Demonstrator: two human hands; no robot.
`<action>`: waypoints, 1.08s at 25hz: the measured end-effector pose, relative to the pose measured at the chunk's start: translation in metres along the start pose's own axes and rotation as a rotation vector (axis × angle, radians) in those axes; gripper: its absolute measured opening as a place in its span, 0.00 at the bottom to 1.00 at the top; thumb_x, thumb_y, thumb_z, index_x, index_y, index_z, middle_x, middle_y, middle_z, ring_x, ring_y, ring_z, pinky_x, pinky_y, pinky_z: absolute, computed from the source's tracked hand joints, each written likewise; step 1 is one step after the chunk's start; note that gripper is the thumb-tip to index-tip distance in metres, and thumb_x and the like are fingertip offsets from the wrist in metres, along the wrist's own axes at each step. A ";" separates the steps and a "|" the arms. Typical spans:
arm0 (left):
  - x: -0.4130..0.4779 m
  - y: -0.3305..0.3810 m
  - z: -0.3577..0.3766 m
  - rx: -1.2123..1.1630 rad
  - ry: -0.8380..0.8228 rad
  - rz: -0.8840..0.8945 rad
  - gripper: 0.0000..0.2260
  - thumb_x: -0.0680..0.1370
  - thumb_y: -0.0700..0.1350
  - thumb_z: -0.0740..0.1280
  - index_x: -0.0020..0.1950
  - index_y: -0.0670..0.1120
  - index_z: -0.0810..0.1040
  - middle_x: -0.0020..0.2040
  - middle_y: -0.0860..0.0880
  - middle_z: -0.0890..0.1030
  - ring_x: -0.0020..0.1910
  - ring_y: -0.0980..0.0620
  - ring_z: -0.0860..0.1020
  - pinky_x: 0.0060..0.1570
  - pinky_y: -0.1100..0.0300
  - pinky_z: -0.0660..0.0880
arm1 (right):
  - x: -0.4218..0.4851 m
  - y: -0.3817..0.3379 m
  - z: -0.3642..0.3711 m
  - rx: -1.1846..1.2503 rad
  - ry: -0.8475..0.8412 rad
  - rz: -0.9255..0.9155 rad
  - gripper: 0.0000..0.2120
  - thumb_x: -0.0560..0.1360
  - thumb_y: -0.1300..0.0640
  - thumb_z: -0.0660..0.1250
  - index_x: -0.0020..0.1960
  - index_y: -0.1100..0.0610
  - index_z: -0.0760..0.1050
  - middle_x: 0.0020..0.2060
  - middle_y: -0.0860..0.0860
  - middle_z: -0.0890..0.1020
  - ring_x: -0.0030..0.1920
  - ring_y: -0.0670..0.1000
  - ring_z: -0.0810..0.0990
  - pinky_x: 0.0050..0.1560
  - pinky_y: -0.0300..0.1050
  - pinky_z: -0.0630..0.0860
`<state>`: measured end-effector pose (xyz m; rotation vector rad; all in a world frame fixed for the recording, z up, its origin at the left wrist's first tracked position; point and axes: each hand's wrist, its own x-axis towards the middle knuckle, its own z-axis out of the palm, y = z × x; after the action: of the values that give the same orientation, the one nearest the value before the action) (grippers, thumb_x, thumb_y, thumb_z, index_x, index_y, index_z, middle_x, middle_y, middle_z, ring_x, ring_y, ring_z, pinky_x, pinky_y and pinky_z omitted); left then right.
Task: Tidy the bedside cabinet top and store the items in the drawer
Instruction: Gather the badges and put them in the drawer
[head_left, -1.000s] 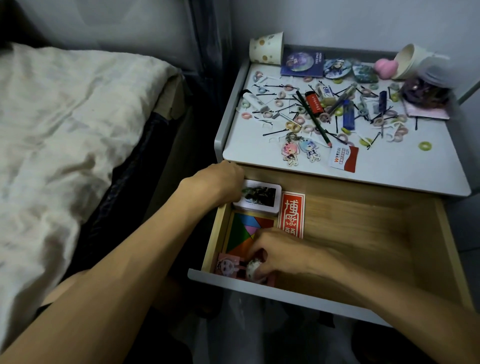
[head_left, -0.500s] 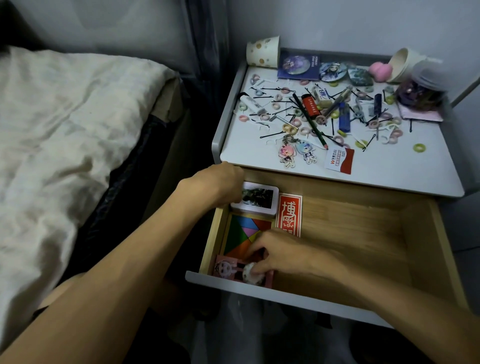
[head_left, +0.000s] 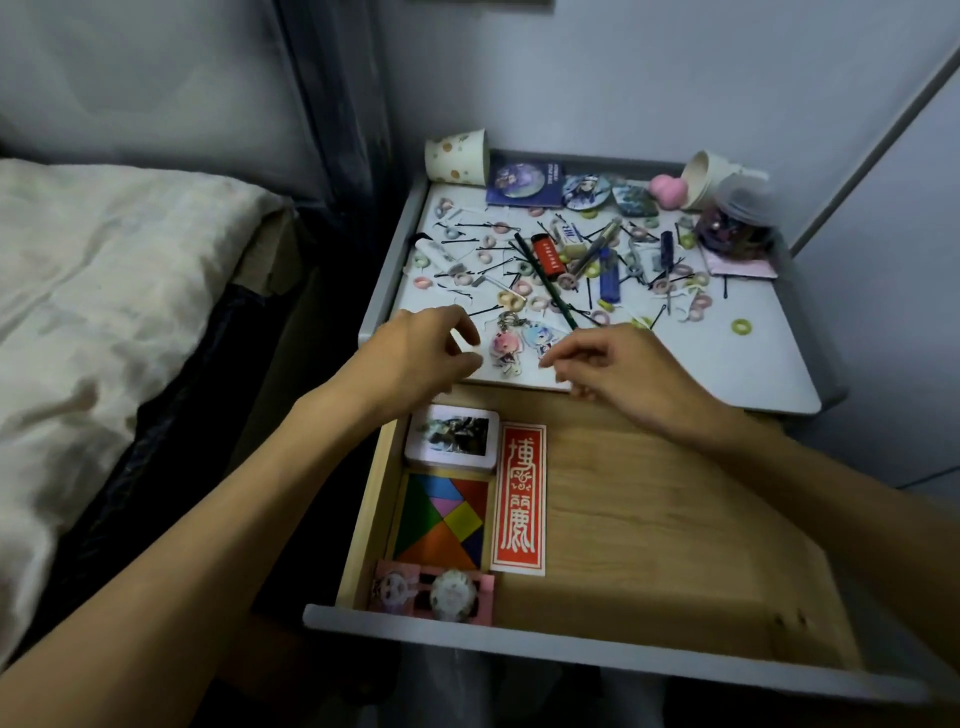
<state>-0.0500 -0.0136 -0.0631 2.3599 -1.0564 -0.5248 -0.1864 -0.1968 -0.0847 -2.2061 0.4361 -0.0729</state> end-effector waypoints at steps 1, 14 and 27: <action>0.004 0.005 -0.003 -0.054 0.019 0.006 0.11 0.78 0.49 0.68 0.59 0.49 0.77 0.48 0.52 0.82 0.40 0.55 0.82 0.44 0.55 0.81 | 0.007 0.001 -0.011 0.041 0.044 0.020 0.07 0.77 0.61 0.67 0.50 0.52 0.83 0.38 0.45 0.83 0.36 0.44 0.81 0.38 0.39 0.77; 0.228 0.047 -0.007 -0.340 0.305 -0.271 0.24 0.77 0.51 0.68 0.69 0.43 0.68 0.62 0.41 0.76 0.57 0.42 0.76 0.46 0.58 0.73 | 0.165 0.046 -0.132 -0.357 0.336 0.079 0.14 0.79 0.63 0.63 0.64 0.57 0.76 0.59 0.51 0.78 0.53 0.53 0.78 0.52 0.44 0.73; 0.308 0.024 0.025 -0.165 0.445 -0.467 0.35 0.73 0.56 0.73 0.72 0.46 0.60 0.66 0.38 0.73 0.65 0.36 0.71 0.64 0.44 0.68 | 0.241 0.074 -0.156 -0.857 0.032 0.171 0.32 0.69 0.51 0.76 0.69 0.55 0.69 0.61 0.55 0.77 0.59 0.57 0.75 0.48 0.46 0.64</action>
<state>0.1150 -0.2708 -0.1123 2.4121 -0.2537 -0.2111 -0.0129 -0.4369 -0.0684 -2.9890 0.7752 0.2098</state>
